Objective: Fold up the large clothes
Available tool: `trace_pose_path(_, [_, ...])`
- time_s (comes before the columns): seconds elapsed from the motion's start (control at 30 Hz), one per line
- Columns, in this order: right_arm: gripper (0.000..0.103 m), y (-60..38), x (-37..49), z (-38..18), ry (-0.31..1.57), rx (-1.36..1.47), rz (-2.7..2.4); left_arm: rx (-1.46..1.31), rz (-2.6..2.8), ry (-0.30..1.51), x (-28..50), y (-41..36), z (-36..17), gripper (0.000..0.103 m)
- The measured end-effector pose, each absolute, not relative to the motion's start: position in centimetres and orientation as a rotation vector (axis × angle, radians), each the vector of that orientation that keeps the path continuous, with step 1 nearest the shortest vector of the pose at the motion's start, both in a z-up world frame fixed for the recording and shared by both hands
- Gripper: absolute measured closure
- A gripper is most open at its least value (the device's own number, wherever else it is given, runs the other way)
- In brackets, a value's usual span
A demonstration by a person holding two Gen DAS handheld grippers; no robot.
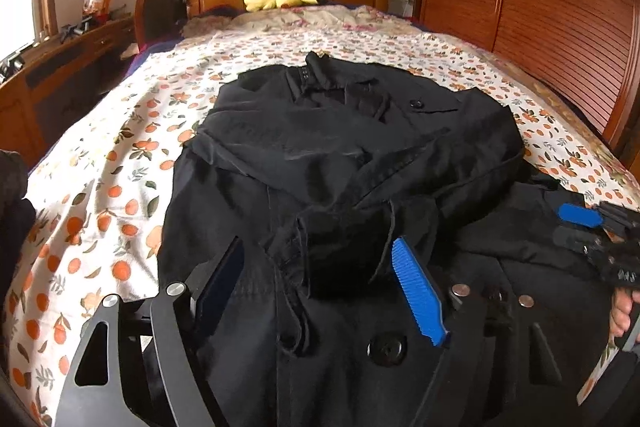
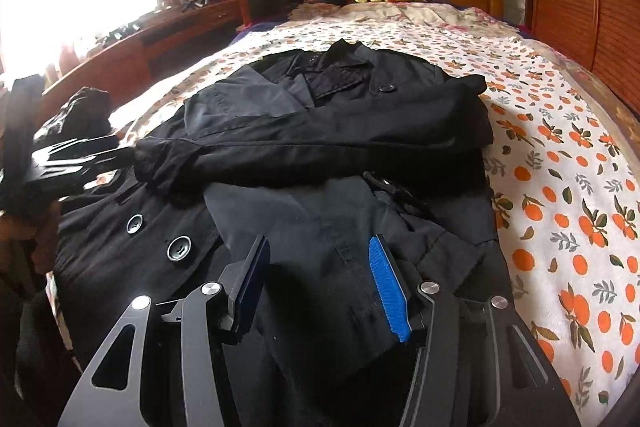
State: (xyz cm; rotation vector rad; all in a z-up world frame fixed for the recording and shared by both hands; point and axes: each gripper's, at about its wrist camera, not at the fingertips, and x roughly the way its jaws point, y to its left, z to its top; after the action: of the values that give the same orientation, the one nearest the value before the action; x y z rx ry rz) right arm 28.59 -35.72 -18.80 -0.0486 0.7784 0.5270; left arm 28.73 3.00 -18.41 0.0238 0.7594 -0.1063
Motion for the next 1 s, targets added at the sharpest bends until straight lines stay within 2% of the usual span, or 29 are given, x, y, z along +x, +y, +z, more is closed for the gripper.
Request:
trace_pose_path(0.17, [0.053,-36.3,28.3,-18.9,0.781,-0.047,0.539,0.04,-0.082,0.813,30.8,2.4,-18.8,0.027])
trace_pose_path(0.27, [0.053,-36.5,28.1,-18.7,0.771,-0.055,0.532,0.047,-0.085,0.856,31.8,2.2,-19.4,0.038])
trace_pose_path(0.33, [0.053,-36.6,28.0,-18.6,0.769,-0.047,0.539,0.026,-0.086,0.876,32.0,2.5,-19.8,0.04])
trace_pose_path(0.4, [0.053,-36.6,28.0,-18.3,0.762,-0.05,0.543,-0.009,-0.109,0.899,32.1,2.8,-20.3,0.061])
trace_pose_path(0.47, [0.053,-36.6,28.0,-17.7,0.745,-0.046,0.555,-0.001,-0.107,0.909,32.0,2.7,-20.5,0.074])
trace_pose_path(0.5, [0.053,-36.7,28.0,-17.4,0.738,-0.042,0.557,0.022,-0.096,0.904,31.8,2.5,-20.4,0.085])
trace_pose_path(0.6, [0.053,-36.8,28.2,-16.4,0.703,-0.028,0.553,0.086,-0.073,0.892,31.2,2.2,-19.5,0.097])
trace_pose_path(0.73, [0.053,-36.7,28.7,-16.0,0.694,-0.015,0.542,0.103,-0.109,0.849,30.0,2.0,-17.3,0.101])
trace_pose_path(1.0, [0.053,-35.4,29.3,-16.7,0.713,-0.043,0.526,0.075,-0.083,0.664,25.9,3.5,-10.9,0.101])
